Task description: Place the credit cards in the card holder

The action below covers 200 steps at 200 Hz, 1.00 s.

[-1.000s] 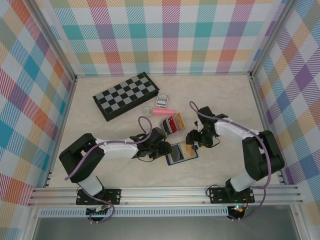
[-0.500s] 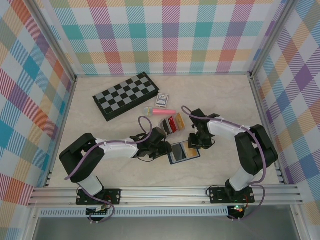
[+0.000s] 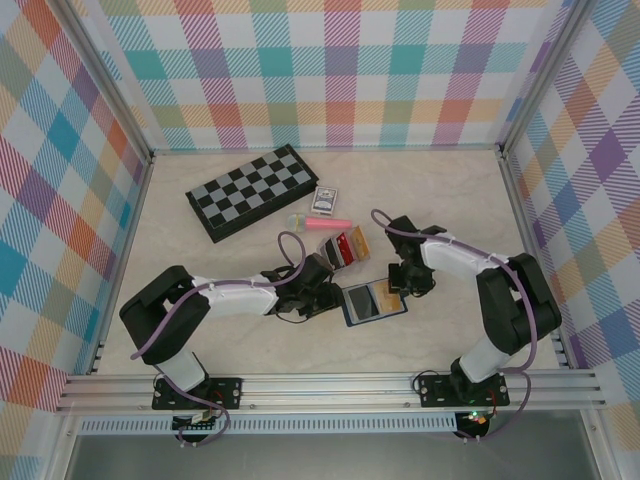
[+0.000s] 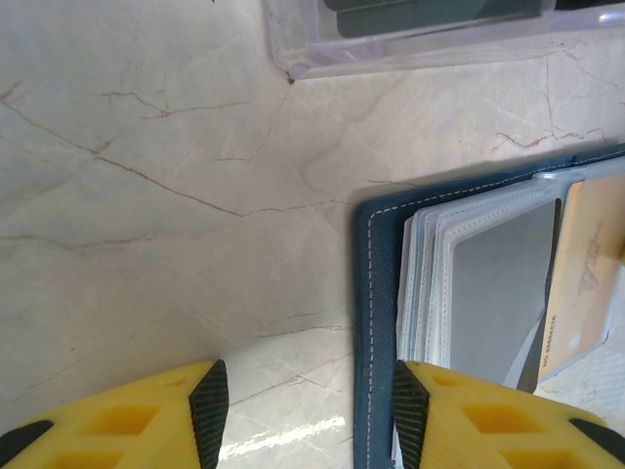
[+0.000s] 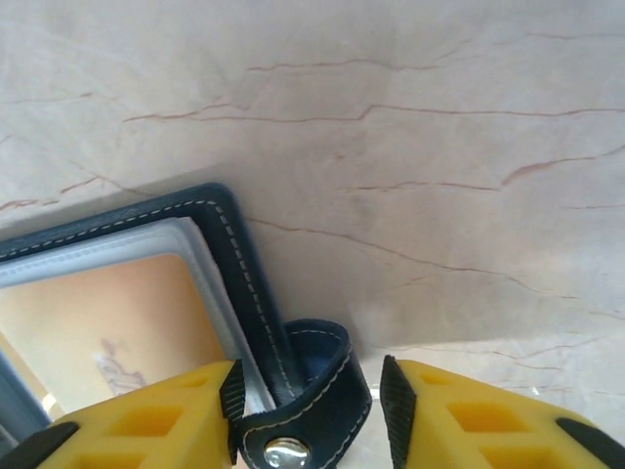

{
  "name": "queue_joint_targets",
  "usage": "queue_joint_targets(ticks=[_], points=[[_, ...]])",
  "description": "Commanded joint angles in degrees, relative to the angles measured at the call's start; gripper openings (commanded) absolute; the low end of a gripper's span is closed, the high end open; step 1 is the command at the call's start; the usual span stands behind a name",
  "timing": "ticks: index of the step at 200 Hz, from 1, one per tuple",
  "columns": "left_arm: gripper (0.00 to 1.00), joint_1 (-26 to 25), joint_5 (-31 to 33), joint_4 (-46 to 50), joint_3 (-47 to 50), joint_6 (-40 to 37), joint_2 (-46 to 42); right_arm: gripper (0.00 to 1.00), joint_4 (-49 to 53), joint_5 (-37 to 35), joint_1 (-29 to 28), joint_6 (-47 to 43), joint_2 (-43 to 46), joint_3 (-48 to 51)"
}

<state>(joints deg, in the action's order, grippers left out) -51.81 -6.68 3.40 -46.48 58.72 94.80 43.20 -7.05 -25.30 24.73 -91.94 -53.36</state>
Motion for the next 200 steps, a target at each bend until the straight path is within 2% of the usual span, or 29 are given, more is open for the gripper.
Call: queue_joint_targets(ticks=[1, 29, 72, 112, 142, 200], points=[[0.50, 0.20, -1.65, -0.18, -1.42, -0.97, 1.61, 0.38, 1.89, -1.14, 1.36, 0.98, 1.69, 0.54], [0.50, 0.14, -1.76, -0.18, -1.55, -1.06, 1.60, 0.29, 0.72, 1.58, 2.84, 0.43, 1.54, 1.04], [0.50, 0.22, -2.27, -0.45, -2.32, -1.37, 1.49, 0.24, -2.20, 6.99, 4.76, -0.12, -0.57, 1.92], [0.50, 0.22, -2.57, -0.59, -2.91, -1.33, 1.87, 0.15, -4.94, 12.49, 5.52, -0.82, -1.15, 3.07], [0.52, 0.95, -2.78, -1.70, -1.92, -0.38, 1.79, 0.14, -5.29, 15.60, 5.53, -1.62, -1.33, 3.53], [0.53, 1.63, -4.37, -6.67, -1.77, 1.31, 3.49, 0.15, -5.11, 16.41, 5.52, -1.72, -1.56, 4.23]])
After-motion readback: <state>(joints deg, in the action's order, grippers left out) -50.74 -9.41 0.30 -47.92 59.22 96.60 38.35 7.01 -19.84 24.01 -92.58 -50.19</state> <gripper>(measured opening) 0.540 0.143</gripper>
